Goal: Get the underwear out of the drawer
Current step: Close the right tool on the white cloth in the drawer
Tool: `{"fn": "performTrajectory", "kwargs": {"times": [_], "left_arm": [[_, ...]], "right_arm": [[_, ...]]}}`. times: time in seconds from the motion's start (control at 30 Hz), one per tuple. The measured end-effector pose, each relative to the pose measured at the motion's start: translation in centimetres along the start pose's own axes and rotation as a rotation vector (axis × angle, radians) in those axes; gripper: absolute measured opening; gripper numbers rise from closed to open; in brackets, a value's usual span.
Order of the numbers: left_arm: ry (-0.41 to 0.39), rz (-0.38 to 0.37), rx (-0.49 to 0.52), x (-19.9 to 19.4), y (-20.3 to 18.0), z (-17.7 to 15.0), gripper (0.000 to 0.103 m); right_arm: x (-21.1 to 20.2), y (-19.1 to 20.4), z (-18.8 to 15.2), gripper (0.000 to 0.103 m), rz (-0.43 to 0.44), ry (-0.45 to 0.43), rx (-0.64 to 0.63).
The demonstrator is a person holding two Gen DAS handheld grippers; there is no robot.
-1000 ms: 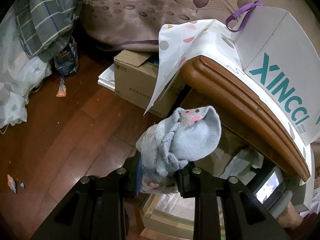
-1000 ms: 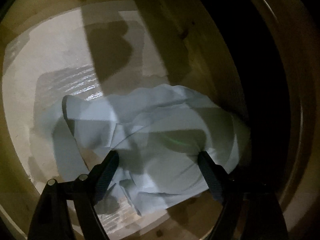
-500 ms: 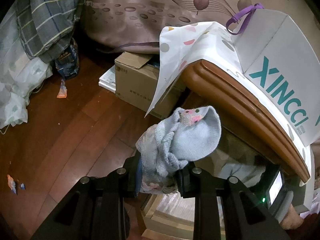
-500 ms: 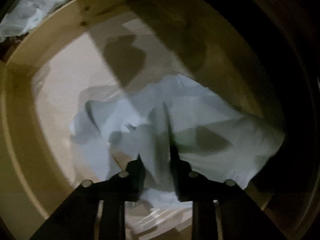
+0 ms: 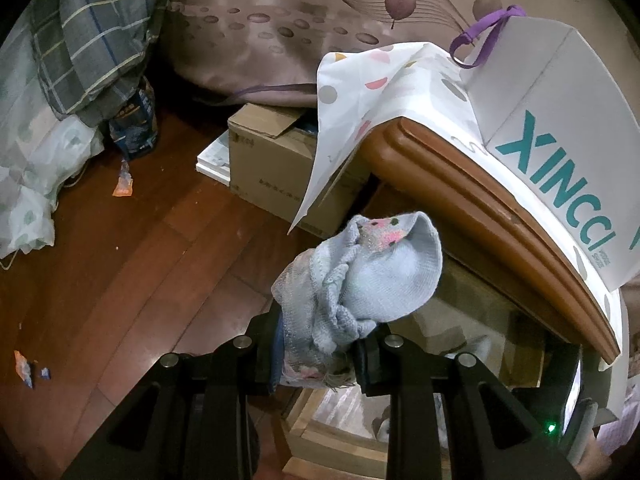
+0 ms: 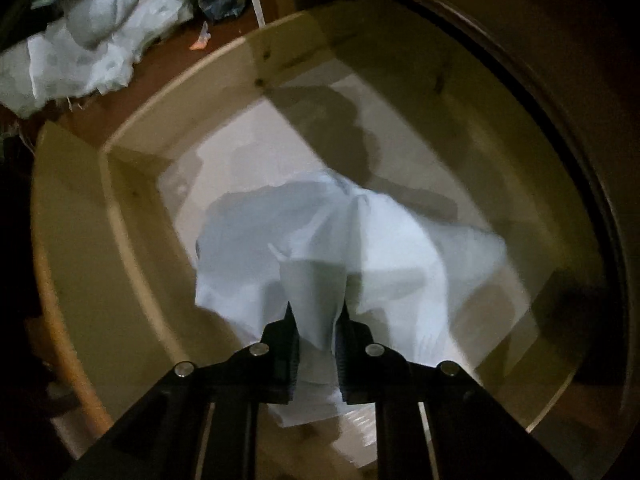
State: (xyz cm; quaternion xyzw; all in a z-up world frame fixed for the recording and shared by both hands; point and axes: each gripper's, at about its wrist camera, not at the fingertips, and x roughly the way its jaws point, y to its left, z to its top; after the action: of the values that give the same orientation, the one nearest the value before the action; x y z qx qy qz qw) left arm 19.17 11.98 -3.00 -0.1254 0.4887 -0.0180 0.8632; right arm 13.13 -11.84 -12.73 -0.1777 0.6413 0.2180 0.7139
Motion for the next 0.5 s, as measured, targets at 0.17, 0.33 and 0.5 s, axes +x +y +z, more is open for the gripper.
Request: {"fn": "performTrajectory", "kwargs": {"times": [0.17,0.33,0.5], "left_arm": [[0.000,0.000,0.001,0.0,0.0,0.0,0.025],[0.006,-0.006,0.000,0.2,0.0,-0.1,0.025],[0.007,-0.013,0.006,0.1,0.0,-0.2,0.025]], "right_arm": [[0.5,1.1,-1.2,0.029,-0.142,0.031,-0.083],[-0.1,0.6,-1.0,0.064,-0.301,0.009,-0.149],[0.5,0.4,-1.1,0.083,-0.426,0.012,-0.202]]}}
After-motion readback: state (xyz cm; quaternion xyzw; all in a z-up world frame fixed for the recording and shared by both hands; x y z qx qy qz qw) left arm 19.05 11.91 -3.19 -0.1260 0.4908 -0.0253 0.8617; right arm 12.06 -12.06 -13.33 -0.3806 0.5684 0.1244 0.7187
